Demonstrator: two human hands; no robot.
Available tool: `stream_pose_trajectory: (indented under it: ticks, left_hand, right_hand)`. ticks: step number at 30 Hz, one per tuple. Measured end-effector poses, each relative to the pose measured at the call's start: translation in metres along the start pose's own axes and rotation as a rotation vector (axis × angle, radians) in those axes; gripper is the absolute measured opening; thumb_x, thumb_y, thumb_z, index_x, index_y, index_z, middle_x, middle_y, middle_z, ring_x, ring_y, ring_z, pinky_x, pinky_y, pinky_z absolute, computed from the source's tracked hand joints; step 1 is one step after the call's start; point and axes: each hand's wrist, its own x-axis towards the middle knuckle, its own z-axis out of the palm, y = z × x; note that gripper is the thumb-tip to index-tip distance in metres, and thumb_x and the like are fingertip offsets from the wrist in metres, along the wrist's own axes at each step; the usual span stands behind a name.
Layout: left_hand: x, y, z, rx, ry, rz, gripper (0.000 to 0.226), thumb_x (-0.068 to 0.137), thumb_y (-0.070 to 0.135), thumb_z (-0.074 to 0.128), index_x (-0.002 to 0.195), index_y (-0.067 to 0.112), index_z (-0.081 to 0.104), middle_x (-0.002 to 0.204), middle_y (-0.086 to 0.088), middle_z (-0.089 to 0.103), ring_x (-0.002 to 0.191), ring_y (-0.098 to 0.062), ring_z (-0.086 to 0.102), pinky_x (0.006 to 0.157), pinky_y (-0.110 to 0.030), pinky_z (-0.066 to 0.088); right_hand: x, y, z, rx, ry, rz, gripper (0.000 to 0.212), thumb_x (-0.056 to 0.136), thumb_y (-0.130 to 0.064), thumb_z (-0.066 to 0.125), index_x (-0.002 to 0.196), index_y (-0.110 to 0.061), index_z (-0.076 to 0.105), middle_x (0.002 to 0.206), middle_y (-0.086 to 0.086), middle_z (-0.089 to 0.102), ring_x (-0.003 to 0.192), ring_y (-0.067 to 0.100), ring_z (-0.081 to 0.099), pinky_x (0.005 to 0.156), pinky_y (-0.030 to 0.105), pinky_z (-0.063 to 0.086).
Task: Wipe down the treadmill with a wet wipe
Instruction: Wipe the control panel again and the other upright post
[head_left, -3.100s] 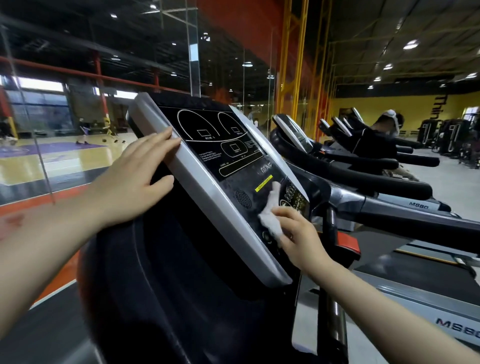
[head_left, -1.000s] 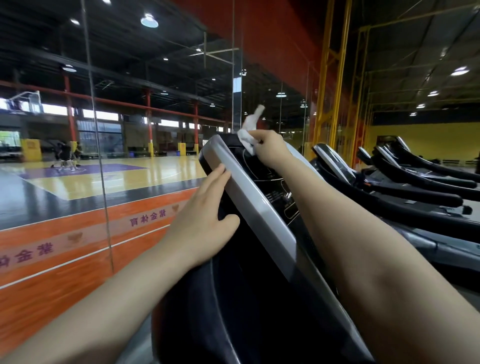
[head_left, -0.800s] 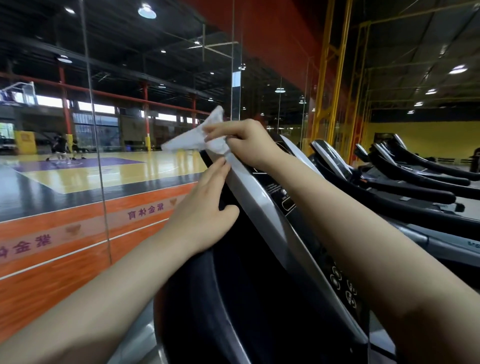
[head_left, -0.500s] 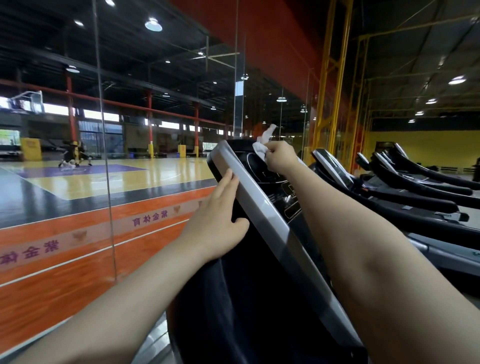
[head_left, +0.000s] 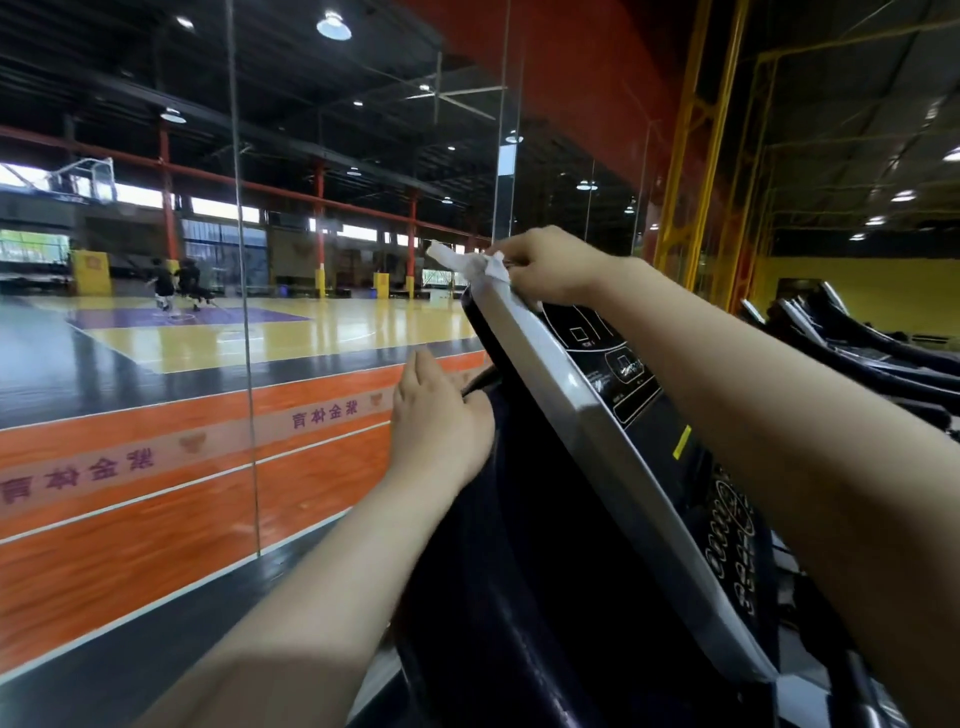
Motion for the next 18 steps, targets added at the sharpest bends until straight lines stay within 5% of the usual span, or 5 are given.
stream_pose_trajectory:
  ticks: [3,5,7,12,18]
  left_hand:
    - [-0.002,0.0,0.0,-0.017,0.029,0.015,0.067,0.099,0.017,0.041,0.157,0.006,0.011,0.165,-0.01,0.011,0.151,-0.027,0.013,0.123,-0.041,0.015]
    - [-0.002,0.0,0.0,-0.022,0.06,0.044,0.065,0.099,0.016,0.043,0.156,0.007,0.014,0.164,-0.01,0.015,0.15,-0.027,0.016,0.122,-0.042,0.018]
    - [-0.003,0.0,0.0,-0.024,0.091,0.064,0.064,0.099,0.015,0.043,0.156,0.009,0.016,0.164,-0.008,0.015,0.15,-0.025,0.016,0.121,-0.042,0.02]
    - [-0.01,0.004,0.001,0.091,0.075,0.301,0.064,0.095,0.01,0.043,0.155,0.01,0.021,0.163,-0.008,0.02,0.15,-0.022,0.017,0.122,-0.037,0.016]
    - [-0.025,0.021,-0.003,0.413,-0.176,0.663,0.066,0.09,0.009,0.048,0.154,0.012,0.029,0.162,-0.005,0.025,0.149,-0.018,0.021,0.122,-0.032,0.016]
  right_hand:
    - [-0.037,-0.011,0.01,-0.003,-0.004,-0.211,0.038,0.087,-0.013,0.046,0.113,-0.023,0.071,0.112,-0.008,0.066,0.1,0.001,0.06,0.091,0.008,0.037]
    - [-0.067,-0.017,0.034,-0.181,-0.083,-0.444,0.031,0.081,-0.016,0.047,0.094,-0.019,0.074,0.105,-0.004,0.07,0.108,0.017,0.058,0.109,0.019,0.024]
    - [-0.1,-0.006,0.055,-0.288,-0.024,-0.595,0.027,0.082,-0.014,0.047,0.09,-0.014,0.073,0.099,-0.001,0.071,0.103,0.023,0.06,0.11,0.031,0.029]
    - [-0.187,0.03,0.078,-0.236,0.055,-0.668,0.02,0.092,-0.009,0.057,0.104,-0.01,0.073,0.12,0.002,0.068,0.125,0.019,0.055,0.114,0.041,0.027]
    - [-0.279,0.052,0.101,-0.199,-0.176,-0.585,0.039,0.103,-0.024,0.035,0.114,-0.012,0.07,0.135,0.003,0.059,0.136,0.016,0.043,0.121,0.034,0.014]
